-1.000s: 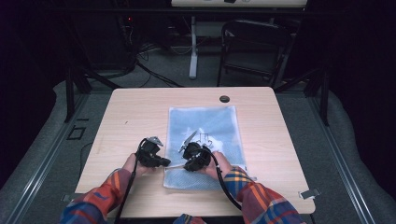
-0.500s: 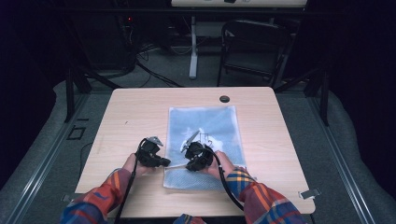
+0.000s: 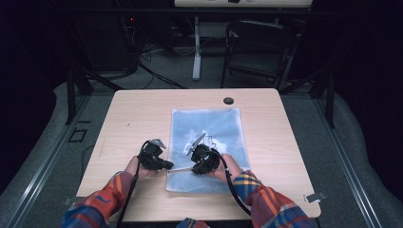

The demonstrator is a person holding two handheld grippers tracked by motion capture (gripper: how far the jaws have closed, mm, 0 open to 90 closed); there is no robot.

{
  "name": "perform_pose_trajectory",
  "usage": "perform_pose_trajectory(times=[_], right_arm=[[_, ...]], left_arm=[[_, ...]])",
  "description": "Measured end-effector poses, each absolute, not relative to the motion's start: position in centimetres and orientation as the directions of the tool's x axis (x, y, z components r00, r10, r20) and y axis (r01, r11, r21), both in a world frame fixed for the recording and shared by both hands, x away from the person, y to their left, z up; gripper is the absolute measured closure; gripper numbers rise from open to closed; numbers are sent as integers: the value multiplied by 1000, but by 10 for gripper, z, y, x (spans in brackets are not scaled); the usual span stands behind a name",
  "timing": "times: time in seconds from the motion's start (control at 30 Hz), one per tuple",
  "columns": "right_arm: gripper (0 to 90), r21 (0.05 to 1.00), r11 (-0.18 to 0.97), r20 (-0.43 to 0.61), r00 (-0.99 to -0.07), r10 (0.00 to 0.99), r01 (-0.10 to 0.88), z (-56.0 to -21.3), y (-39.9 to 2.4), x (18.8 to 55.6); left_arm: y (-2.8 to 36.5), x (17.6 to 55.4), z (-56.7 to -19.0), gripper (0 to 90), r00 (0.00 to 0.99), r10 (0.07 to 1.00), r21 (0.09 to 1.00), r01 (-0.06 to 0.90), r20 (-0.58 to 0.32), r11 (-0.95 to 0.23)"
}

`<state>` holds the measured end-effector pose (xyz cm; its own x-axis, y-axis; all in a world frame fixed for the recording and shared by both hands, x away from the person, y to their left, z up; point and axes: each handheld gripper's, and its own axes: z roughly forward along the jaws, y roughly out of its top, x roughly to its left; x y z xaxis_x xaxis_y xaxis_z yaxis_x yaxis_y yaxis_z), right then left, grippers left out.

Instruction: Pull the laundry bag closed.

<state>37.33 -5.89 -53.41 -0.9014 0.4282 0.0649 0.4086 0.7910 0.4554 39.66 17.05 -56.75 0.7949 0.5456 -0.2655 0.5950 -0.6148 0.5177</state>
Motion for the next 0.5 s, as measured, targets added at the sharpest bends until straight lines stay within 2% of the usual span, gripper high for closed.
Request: perform_pose_trajectory(times=[0.5], right_arm=[[819,456,786,68,-897,438,418,-532,-69,372]], left_arm=[[171,397,-568,900,789,550,515,604,-276,-608]])
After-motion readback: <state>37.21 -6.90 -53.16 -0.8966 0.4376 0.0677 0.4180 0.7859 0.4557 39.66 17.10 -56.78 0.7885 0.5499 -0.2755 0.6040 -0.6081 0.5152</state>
